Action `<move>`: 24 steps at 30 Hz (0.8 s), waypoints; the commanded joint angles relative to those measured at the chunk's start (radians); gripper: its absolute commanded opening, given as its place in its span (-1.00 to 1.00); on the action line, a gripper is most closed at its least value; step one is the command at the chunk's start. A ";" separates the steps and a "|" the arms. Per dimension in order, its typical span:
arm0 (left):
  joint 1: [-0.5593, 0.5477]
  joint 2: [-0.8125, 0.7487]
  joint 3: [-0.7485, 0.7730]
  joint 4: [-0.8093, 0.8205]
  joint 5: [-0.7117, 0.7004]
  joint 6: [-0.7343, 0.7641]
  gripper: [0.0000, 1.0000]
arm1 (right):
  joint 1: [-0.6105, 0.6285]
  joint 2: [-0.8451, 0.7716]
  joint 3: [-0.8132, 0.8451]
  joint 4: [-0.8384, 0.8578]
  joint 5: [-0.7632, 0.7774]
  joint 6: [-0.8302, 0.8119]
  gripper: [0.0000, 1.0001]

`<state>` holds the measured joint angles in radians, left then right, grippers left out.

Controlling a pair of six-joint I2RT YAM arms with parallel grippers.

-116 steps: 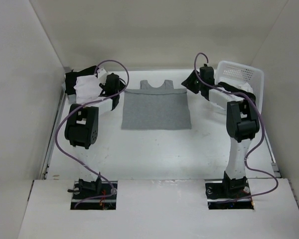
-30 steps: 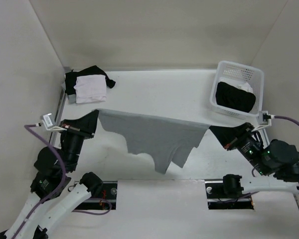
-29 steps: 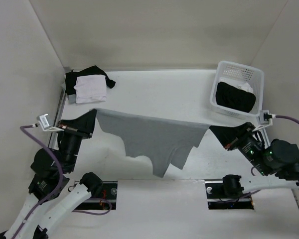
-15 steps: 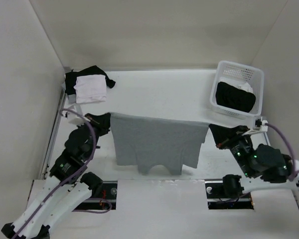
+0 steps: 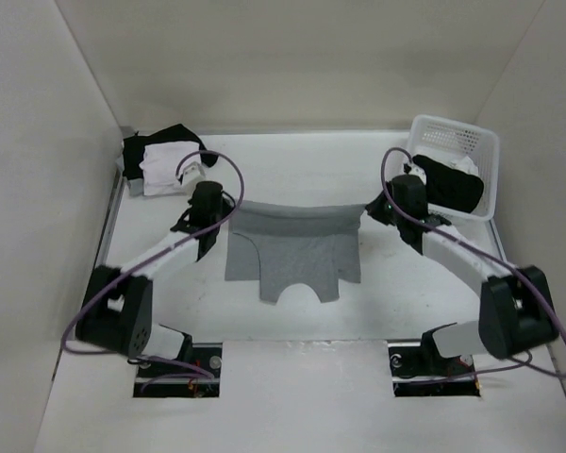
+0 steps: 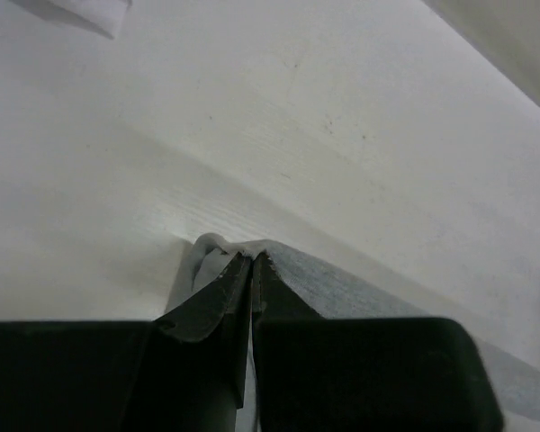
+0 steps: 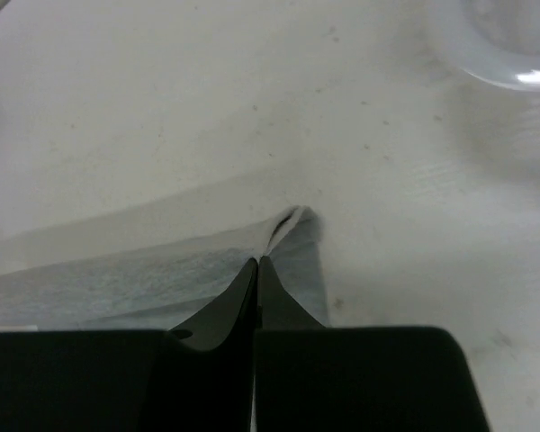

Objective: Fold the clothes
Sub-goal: Fold the tank top

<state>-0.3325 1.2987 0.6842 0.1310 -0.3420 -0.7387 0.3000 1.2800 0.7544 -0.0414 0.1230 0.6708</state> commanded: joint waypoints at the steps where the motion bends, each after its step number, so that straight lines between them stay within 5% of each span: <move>1: 0.036 0.178 0.190 0.211 0.015 0.025 -1.00 | -0.035 0.191 0.206 0.183 -0.115 -0.004 -1.00; 9: 0.069 0.239 0.252 0.217 0.066 -0.002 -0.99 | -0.049 0.306 0.361 0.138 -0.132 -0.019 -1.00; 24: 0.108 -0.243 -0.293 0.283 0.167 -0.126 -0.96 | 0.133 -0.089 -0.191 0.193 -0.014 0.075 -1.00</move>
<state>-0.2379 1.1797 0.4553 0.3614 -0.2138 -0.8330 0.3870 1.2758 0.6125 0.0929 0.0528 0.7216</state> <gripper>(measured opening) 0.022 0.005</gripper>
